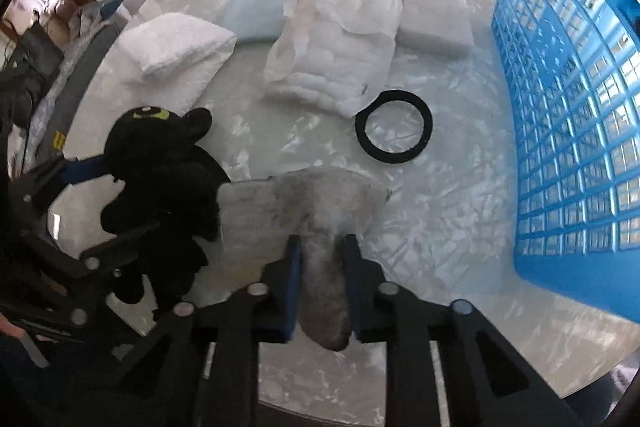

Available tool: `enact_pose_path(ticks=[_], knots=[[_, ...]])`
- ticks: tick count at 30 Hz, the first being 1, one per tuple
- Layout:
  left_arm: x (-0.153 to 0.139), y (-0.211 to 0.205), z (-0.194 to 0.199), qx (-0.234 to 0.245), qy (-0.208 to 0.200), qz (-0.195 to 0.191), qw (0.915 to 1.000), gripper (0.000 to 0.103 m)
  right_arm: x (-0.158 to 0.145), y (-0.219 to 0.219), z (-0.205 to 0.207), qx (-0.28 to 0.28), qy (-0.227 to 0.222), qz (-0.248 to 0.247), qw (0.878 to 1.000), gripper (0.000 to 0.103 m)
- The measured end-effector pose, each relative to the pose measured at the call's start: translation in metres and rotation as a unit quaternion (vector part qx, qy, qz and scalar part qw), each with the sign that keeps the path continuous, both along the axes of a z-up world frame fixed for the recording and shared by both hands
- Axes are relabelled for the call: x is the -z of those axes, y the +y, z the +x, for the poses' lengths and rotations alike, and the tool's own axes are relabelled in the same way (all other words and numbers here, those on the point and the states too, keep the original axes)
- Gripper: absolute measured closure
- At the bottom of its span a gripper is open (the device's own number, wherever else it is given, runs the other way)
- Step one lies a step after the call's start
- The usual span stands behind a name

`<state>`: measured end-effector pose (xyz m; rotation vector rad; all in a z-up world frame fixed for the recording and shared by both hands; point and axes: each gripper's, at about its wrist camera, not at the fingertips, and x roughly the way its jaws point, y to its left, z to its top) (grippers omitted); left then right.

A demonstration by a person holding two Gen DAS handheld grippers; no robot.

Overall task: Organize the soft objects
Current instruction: 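Lift the grey felt pad with the right gripper and carry it over the basket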

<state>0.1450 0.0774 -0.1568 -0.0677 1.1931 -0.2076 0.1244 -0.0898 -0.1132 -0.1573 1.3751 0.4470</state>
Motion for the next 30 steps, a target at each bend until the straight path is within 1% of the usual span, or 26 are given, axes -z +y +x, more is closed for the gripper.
enact_pose_path(ticks=[7,13,15,19,24,30], knots=[[-0.003,0.003,-0.004,-0.003,-0.006,0.006,1.0000,0.000,-0.030,-0.016,-0.008,0.002,-0.031,-0.003,1.000,0.089],[-0.004,-0.002,-0.006,-0.002,-0.011,0.020,0.9997,0.000,-0.066,-0.019,-0.020,-0.014,-0.064,-0.030,0.997,0.089],[-0.003,-0.003,-0.005,-0.004,-0.011,0.020,0.9997,0.000,-0.084,-0.015,-0.012,-0.018,-0.076,-0.040,0.996,0.089],[0.000,-0.002,-0.003,-0.008,-0.009,0.022,0.9997,0.000,-0.109,-0.021,-0.007,-0.018,-0.096,-0.044,0.994,0.089],[0.005,-0.008,0.004,-0.011,-0.007,0.027,0.9996,0.000,-0.144,-0.031,-0.008,-0.020,-0.127,-0.049,0.991,0.089],[0.015,-0.012,0.010,-0.014,0.011,0.025,0.9995,0.000,-0.181,-0.050,-0.004,-0.018,-0.157,-0.045,0.986,0.089]])
